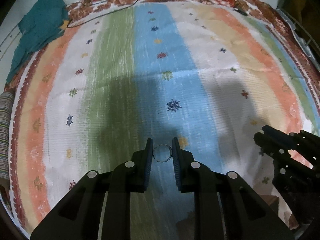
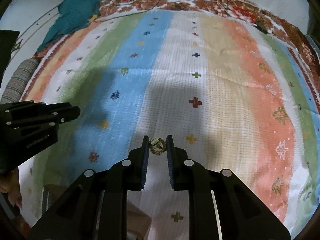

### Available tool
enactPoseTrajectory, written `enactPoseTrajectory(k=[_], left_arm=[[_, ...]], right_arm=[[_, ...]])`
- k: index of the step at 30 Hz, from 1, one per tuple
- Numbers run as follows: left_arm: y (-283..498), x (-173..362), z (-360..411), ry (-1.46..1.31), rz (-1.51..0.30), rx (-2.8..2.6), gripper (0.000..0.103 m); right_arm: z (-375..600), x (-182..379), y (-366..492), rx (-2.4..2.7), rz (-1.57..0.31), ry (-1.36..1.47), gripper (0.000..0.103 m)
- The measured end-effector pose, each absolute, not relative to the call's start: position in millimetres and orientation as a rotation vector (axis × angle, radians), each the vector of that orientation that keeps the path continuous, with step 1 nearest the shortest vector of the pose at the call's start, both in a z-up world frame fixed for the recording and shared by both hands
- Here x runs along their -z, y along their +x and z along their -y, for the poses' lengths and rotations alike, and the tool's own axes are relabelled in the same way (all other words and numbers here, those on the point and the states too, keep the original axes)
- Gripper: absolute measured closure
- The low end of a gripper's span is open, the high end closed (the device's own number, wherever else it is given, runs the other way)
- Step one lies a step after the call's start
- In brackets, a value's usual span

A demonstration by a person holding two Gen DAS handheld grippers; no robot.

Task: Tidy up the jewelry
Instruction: 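Grasp the silver ring with the left tool while the right tool grasps the gold ring, then carry both held rings over the silver tin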

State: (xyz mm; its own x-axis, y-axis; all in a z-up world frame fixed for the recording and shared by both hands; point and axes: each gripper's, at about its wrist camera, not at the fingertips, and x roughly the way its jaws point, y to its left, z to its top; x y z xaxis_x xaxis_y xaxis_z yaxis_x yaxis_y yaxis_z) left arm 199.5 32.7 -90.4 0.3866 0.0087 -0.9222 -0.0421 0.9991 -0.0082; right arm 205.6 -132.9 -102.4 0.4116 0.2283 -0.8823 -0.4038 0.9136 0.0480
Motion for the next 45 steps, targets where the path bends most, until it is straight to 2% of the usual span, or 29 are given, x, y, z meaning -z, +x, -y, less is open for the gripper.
enactPoseTrajectory(k=[24, 45], left_arm=[[126, 20, -5, -0.047, -0.984, 0.043, 0.084], [69, -3, 8, -0.056, -0.903, 0.094, 0.084]], right_arm=[[142, 46, 144, -0.444, -0.944, -0.195, 0.085], [151, 23, 93, -0.51, -0.872, -0.2, 0.085]])
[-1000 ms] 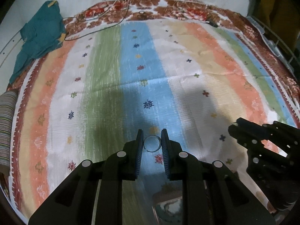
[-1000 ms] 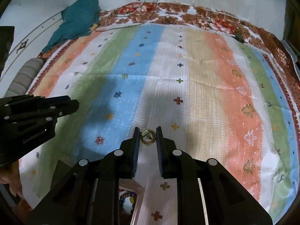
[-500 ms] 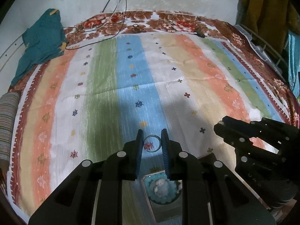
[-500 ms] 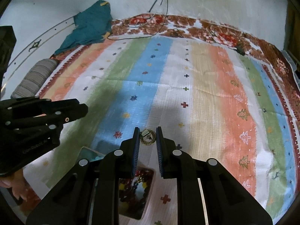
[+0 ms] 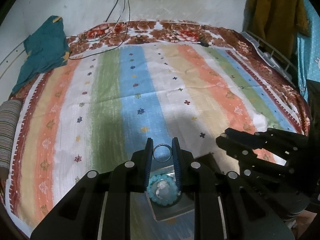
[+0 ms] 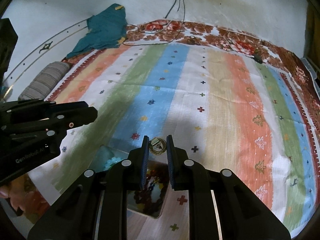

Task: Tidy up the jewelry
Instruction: 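Carry both held rings over the silver tin, then open both tools over the tin to drop the rings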

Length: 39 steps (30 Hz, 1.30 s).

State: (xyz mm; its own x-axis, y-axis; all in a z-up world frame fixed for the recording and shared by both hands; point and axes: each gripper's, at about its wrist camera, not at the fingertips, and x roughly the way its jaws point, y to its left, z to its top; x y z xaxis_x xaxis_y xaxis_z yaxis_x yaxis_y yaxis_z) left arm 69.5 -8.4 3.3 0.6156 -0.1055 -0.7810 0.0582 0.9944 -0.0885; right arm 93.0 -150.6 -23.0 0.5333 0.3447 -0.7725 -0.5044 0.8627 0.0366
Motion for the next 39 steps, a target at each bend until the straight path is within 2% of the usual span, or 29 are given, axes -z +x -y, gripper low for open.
enactPoseTrajectory(k=[26, 30, 35, 36, 39], left_arm=[[44, -4, 15, -0.077, -0.915, 0.118, 0.084], [42, -5, 10, -0.1, -0.912, 0.102, 0.068], [35, -8, 4, -0.123, -0.903, 0.09, 0.057], [34, -9, 3, -0.126, -0.901, 0.089, 0.051], [29, -12, 1, -0.12, -0.9, 0.094, 0.043]], right_arm=[[150, 28, 67, -0.573, -0.897, -0.191, 0.084], [154, 27, 67, -0.562, -0.899, -0.183, 0.067], [160, 28, 64, -0.564, -0.916, -0.189, 0.066], [161, 27, 63, -0.562, -0.915, -0.188, 0.065], [166, 24, 59, -0.556, -0.902, -0.178, 0.053]])
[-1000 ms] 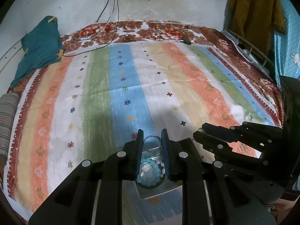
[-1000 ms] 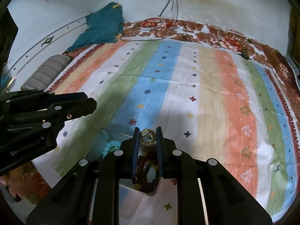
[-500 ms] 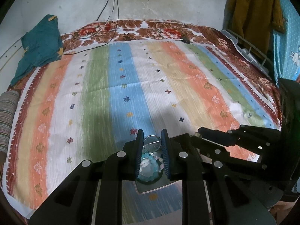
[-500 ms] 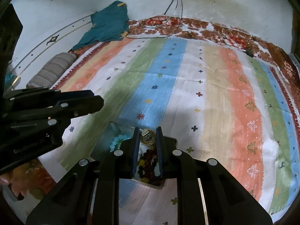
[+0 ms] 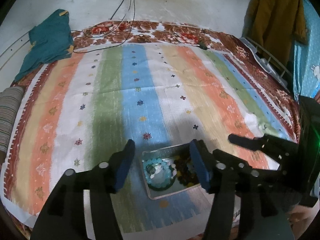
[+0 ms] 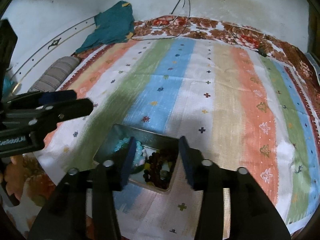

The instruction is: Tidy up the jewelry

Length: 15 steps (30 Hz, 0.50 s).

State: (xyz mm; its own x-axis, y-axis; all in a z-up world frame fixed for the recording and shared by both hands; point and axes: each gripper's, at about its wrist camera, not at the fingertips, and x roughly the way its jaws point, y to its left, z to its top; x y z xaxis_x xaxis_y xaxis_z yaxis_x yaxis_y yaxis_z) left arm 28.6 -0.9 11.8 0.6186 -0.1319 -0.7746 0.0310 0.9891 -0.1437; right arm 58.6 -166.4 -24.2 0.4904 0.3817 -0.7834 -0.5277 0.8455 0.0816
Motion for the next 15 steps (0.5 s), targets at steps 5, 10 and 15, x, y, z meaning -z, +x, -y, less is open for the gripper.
enactPoseTrajectory(k=[5, 10, 15], left_arm=[[20, -12, -4, -0.131, -0.897, 0.102, 0.033], [10, -13, -6, -0.13, -0.88, 0.112, 0.018], [3, -11, -6, -0.107, -0.872, 0.113, 0.006]], right_arm=[[178, 20, 52, -0.548, -0.885, -0.165, 0.042], [189, 15, 45, -0.535, -0.861, -0.154, 0.027], [197, 12, 41, -0.53, -0.842, -0.151, 0.016]])
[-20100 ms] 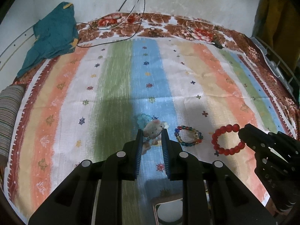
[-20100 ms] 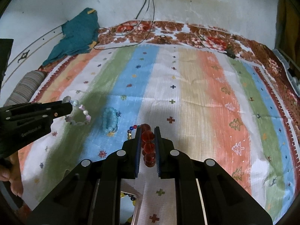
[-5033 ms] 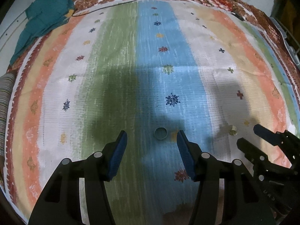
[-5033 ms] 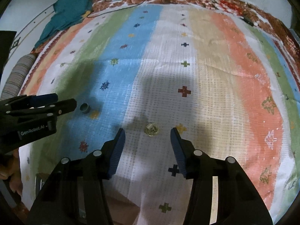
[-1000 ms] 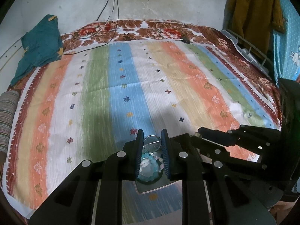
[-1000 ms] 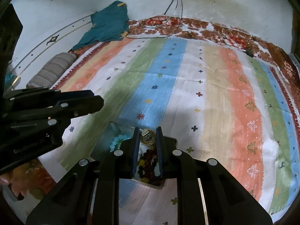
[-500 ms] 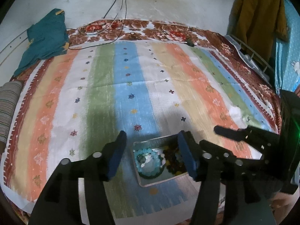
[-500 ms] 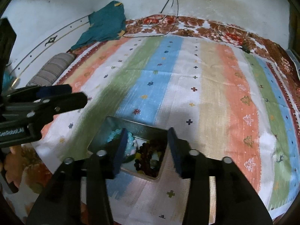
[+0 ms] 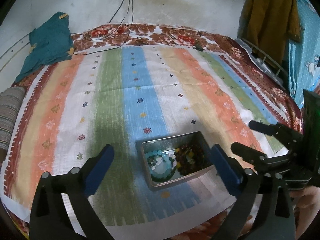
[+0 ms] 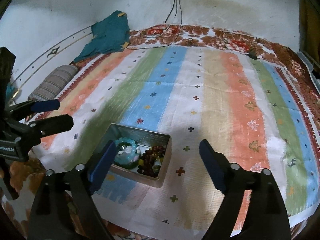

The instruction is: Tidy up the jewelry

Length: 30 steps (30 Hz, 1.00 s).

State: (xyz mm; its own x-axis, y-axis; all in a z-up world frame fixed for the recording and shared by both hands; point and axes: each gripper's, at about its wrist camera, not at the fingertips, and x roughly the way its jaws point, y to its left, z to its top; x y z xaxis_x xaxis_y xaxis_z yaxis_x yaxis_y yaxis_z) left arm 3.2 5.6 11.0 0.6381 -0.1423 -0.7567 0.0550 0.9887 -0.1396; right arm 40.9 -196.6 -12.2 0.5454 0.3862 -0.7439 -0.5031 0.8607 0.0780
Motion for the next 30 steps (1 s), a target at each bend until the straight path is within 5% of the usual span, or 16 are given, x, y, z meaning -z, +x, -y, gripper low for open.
enactPoseTrajectory(k=[7, 30], left_arm=[[-3, -11, -6, -0.068, -0.856, 0.095, 0.006], [-14, -11, -5, -0.047, -0.845, 0.096, 0.006]], right_arm=[[204, 8, 34, -0.538, -0.819, -0.137, 0.008], [206, 0, 25, -0.575, -0.799, -0.13, 0.008]])
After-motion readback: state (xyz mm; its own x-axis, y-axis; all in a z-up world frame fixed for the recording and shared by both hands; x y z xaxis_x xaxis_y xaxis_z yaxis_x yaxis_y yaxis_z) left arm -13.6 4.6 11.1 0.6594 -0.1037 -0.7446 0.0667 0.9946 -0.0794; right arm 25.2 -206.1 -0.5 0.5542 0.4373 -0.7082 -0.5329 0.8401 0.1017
